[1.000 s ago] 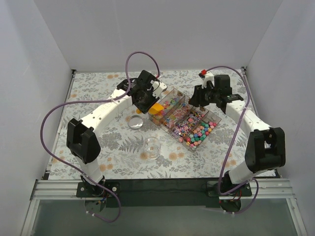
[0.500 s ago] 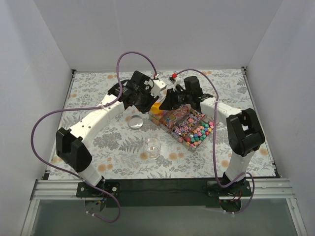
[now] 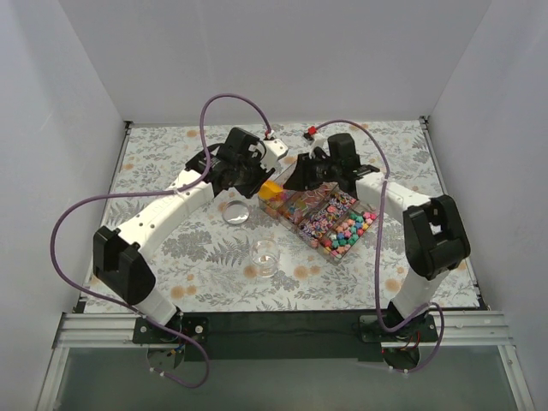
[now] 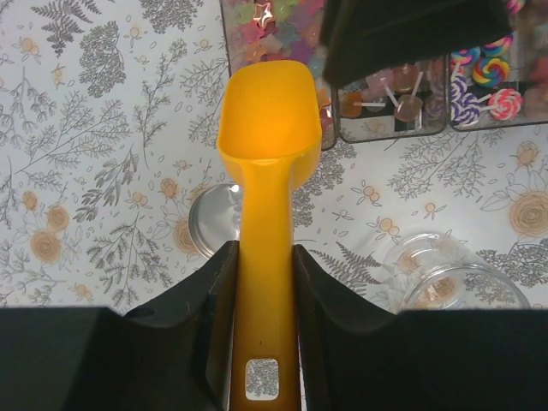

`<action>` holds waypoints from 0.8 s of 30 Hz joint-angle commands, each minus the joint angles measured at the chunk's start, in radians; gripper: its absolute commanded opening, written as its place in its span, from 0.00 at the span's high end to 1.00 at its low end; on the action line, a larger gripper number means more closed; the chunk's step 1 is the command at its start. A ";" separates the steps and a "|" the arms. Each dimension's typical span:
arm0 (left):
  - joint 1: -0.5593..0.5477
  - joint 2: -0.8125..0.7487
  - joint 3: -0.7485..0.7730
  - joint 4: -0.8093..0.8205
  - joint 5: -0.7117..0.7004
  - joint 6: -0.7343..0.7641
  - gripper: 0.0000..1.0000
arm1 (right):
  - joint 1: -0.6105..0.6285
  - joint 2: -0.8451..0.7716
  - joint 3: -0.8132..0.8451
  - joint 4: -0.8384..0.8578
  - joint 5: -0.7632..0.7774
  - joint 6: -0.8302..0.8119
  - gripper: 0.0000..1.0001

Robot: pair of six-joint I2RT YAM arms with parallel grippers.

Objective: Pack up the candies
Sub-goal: Scoop the fake candies from the storage box.

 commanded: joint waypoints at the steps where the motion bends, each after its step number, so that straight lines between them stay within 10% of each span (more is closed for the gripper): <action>1: 0.000 0.024 0.035 -0.001 -0.052 0.022 1.00 | -0.048 -0.142 -0.028 -0.045 0.157 -0.075 0.63; 24: 0.000 0.298 0.412 -0.304 0.026 0.086 1.00 | -0.132 -0.334 -0.164 -0.171 0.524 -0.353 0.59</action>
